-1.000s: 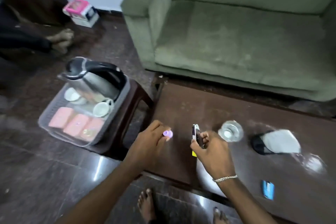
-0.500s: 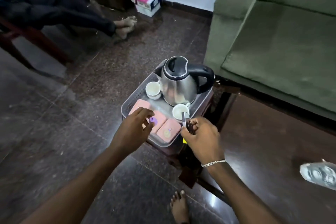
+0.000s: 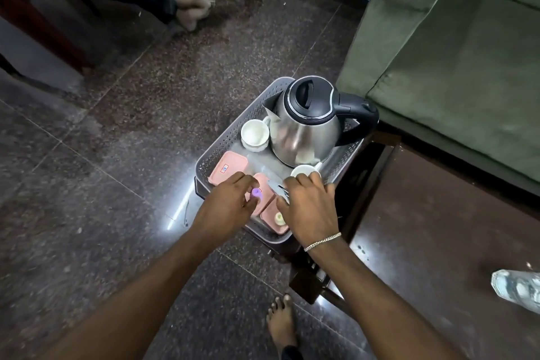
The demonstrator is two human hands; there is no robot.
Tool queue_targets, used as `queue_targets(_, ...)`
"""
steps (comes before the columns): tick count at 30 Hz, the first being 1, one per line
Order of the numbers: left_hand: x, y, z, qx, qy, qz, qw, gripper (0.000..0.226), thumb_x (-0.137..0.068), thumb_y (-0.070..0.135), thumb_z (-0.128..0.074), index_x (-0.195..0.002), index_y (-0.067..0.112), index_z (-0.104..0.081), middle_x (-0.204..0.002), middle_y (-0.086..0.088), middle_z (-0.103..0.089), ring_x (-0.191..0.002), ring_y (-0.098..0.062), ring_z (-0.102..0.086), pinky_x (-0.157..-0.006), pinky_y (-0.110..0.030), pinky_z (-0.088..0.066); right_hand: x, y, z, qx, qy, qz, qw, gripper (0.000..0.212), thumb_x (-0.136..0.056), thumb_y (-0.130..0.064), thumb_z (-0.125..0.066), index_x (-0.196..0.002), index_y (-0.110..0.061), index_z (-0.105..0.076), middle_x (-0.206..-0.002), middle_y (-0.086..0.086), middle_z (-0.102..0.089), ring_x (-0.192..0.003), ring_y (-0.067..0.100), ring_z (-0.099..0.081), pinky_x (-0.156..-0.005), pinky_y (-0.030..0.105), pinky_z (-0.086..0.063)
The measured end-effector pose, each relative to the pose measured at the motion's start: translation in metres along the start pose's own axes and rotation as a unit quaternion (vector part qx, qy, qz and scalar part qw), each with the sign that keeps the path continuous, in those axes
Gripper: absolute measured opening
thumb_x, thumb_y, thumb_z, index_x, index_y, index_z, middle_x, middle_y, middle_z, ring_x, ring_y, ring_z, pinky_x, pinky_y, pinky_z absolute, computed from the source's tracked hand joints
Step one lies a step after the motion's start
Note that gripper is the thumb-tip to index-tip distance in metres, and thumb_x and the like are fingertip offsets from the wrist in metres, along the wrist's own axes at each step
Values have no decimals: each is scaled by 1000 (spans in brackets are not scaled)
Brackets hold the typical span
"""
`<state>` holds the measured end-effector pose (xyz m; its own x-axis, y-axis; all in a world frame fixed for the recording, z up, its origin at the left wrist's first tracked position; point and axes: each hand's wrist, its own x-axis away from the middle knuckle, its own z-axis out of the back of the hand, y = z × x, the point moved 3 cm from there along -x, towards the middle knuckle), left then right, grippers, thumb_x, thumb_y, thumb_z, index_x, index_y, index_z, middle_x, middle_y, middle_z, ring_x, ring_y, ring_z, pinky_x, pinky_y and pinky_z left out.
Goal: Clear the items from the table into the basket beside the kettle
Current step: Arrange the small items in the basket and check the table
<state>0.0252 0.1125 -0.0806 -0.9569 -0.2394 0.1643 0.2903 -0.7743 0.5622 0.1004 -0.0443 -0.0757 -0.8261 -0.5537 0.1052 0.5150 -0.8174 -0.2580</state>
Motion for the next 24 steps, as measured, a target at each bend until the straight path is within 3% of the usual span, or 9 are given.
queue_targets(7,-1,-3,-3,1,-17,1,1000,22,-89,16,-72,-110,10,-69,-108,-3,-65,-79,-29,-67,-76,-43,-55,10,3,-12,15,9,-27,999,18,-82,-38,-71,-88,-21,-70,-88,-1,-69,-95,28,-57,-73,44,-36)
queue_targets(17,2,-5,-4,-13,-30,-14,999,21,-86,16,-69,-106,13,-64,-103,-2,-57,-75,-29,-62,-73,-45,-54,20,6,-13,0,21,-59,998,20,-78,-37,-75,-74,-18,-68,-79,0,-66,-89,30,-58,-70,45,-34)
queue_targets(24,2,-5,-3,-29,-40,-12,999,35,-83,16,-72,-116,9,-65,-110,-7,-58,-87,-33,-66,-79,-44,-55,19,5,-14,-17,17,-61,998,25,-84,-44,-73,-82,-20,-69,-86,1,-69,-94,29,-57,-74,44,-30)
